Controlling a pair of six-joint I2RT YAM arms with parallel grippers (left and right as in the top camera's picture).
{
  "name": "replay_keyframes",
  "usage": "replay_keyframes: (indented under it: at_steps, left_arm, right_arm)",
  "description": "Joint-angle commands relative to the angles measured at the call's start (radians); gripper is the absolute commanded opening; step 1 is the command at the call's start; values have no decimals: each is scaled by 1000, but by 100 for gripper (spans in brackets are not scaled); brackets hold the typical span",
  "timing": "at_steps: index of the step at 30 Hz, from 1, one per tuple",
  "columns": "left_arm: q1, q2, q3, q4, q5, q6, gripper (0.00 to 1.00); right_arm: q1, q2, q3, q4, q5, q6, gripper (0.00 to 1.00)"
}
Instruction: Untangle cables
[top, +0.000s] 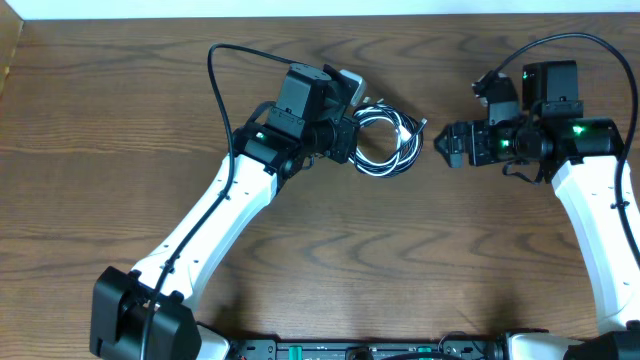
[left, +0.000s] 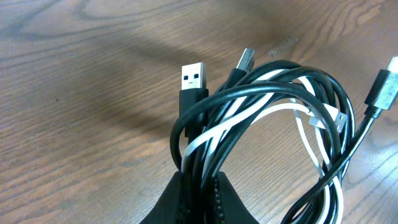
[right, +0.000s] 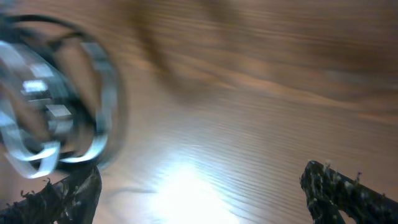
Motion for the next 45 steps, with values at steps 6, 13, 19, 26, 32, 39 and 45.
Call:
replay_keyframes:
  at_steps: [6, 13, 19, 26, 32, 39, 45]
  left_arm:
    - [2, -6, 6, 25, 21, -34, 8]
    - [2, -6, 6, 59, 99, -54, 8]
    - [2, -6, 6, 49, 100, -61, 8]
    - [2, -6, 6, 50, 122, -61, 8]
    - [3, -6, 6, 50, 132, -60, 8]
    - [33, -11, 6, 48, 24, -61, 8]
    - [172, -57, 6, -21, 23, -60, 8]
  right_arm:
    - [7, -3, 11, 2, -280, -27, 59]
    - [66, -3, 11, 34, -280, -27, 57]
    - [108, -3, 11, 86, -246, -13, 57]
    - [116, -3, 11, 100, -178, 11, 35]
    - [116, -3, 11, 115, -135, 24, 1]
    - [101, -3, 11, 117, 170, 189, 1]
    - [-1, -3, 11, 19, 376, 258, 1]
